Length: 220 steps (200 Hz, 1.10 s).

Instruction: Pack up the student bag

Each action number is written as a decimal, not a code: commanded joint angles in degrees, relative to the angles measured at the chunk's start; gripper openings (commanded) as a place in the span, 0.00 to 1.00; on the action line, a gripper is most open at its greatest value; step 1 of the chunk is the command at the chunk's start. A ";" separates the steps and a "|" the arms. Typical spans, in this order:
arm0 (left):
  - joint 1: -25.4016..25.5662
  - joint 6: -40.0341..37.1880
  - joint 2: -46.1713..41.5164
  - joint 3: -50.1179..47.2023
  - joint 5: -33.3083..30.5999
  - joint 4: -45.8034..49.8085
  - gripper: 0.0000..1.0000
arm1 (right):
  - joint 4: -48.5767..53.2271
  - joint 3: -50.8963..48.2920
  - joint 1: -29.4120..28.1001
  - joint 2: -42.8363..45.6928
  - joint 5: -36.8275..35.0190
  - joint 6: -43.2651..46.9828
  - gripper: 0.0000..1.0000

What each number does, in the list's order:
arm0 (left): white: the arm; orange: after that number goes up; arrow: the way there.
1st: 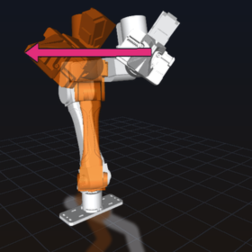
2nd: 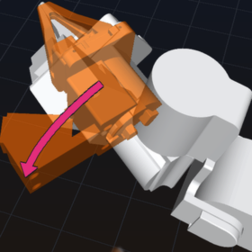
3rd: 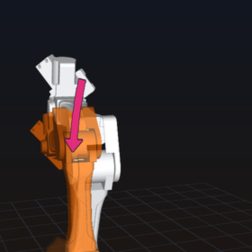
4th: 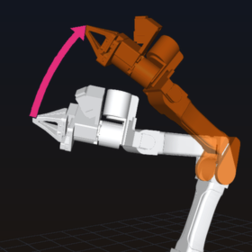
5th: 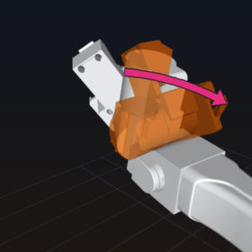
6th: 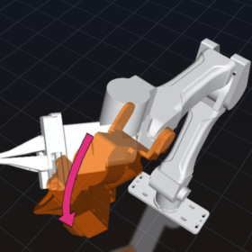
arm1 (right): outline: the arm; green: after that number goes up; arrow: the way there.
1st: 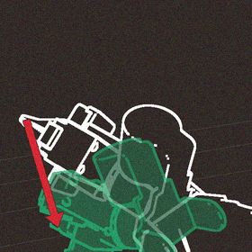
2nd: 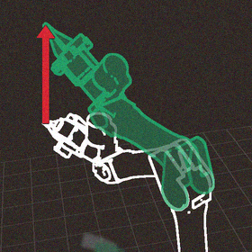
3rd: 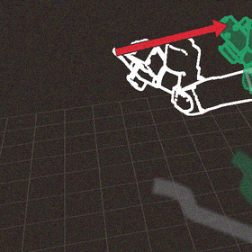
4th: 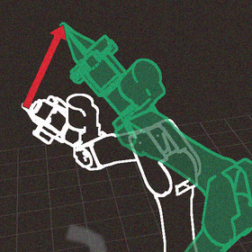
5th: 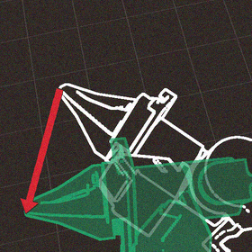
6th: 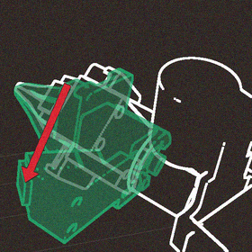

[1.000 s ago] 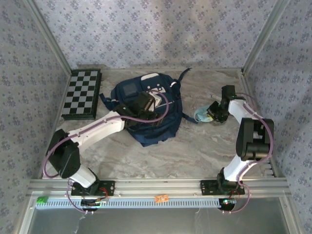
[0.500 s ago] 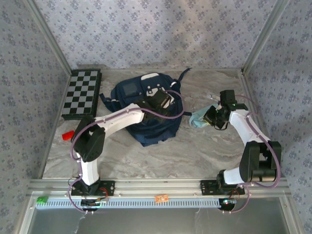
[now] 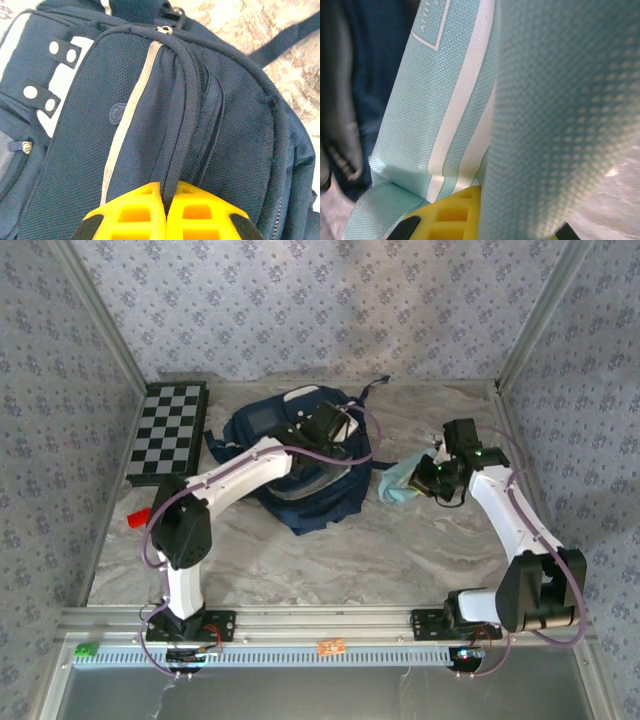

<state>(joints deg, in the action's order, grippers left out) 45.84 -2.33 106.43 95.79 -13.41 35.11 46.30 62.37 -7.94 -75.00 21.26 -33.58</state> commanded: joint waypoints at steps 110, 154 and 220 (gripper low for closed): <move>-3.82 10.28 -7.47 16.25 8.16 4.52 0.00 | -16.82 20.36 -19.04 -29.66 19.78 12.34 0.08; -4.76 11.29 -8.57 13.79 9.19 4.17 0.00 | -16.40 22.44 -17.90 -35.03 9.97 16.35 0.30; -5.75 13.23 -9.58 11.30 11.59 1.62 0.00 | -22.92 7.00 -21.90 -18.79 1.23 9.32 0.50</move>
<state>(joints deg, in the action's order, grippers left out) 40.32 8.95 101.34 106.10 -4.27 43.29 24.14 72.75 -27.64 -99.00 27.18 -21.93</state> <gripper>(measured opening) 0.048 0.503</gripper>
